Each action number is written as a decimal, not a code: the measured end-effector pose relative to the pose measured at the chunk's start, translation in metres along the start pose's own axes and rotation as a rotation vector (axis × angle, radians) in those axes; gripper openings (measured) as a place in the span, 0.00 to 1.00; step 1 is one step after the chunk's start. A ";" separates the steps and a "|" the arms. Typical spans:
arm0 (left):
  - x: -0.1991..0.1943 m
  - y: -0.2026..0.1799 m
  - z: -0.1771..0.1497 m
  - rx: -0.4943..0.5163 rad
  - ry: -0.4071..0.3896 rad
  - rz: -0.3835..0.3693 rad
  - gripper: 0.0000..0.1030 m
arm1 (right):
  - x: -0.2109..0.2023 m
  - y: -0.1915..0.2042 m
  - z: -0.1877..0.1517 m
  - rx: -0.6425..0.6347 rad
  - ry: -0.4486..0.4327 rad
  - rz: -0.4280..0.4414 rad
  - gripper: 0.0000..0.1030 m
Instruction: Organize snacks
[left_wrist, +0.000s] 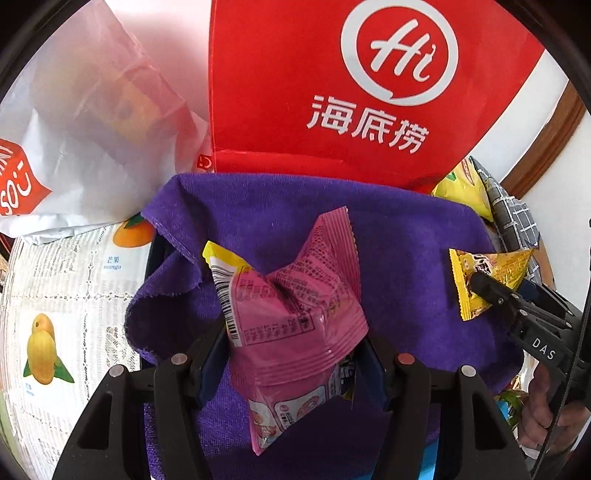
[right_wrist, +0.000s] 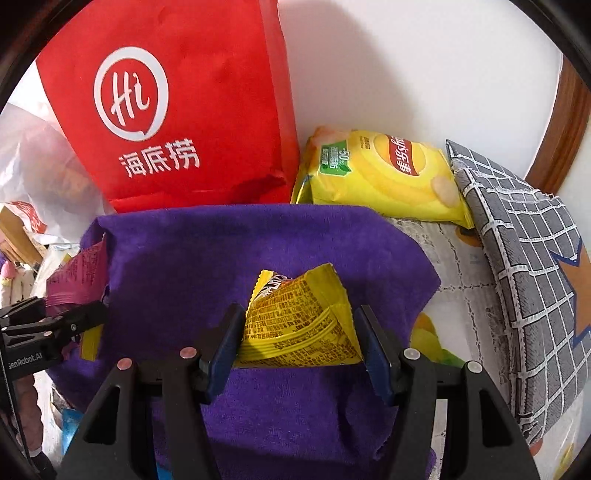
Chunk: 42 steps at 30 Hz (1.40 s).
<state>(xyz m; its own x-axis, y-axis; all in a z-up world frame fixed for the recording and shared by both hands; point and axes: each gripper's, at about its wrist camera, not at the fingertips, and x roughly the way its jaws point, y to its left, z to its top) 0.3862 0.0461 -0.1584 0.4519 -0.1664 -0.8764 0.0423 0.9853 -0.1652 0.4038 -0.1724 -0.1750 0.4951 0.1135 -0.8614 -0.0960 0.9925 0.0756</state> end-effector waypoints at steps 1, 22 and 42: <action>0.001 -0.001 0.000 0.000 0.004 0.002 0.59 | 0.000 0.000 -0.001 0.000 0.001 0.002 0.59; -0.021 -0.038 0.000 0.091 -0.042 0.056 0.77 | -0.028 -0.007 -0.004 0.034 0.013 0.033 0.68; -0.134 -0.040 -0.065 0.072 -0.179 0.122 0.86 | -0.167 -0.051 -0.066 0.096 -0.181 -0.116 0.88</action>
<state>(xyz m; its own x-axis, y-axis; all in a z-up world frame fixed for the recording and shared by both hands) 0.2660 0.0269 -0.0636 0.6082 -0.0427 -0.7926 0.0381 0.9990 -0.0245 0.2688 -0.2451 -0.0683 0.6459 -0.0041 -0.7634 0.0491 0.9981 0.0363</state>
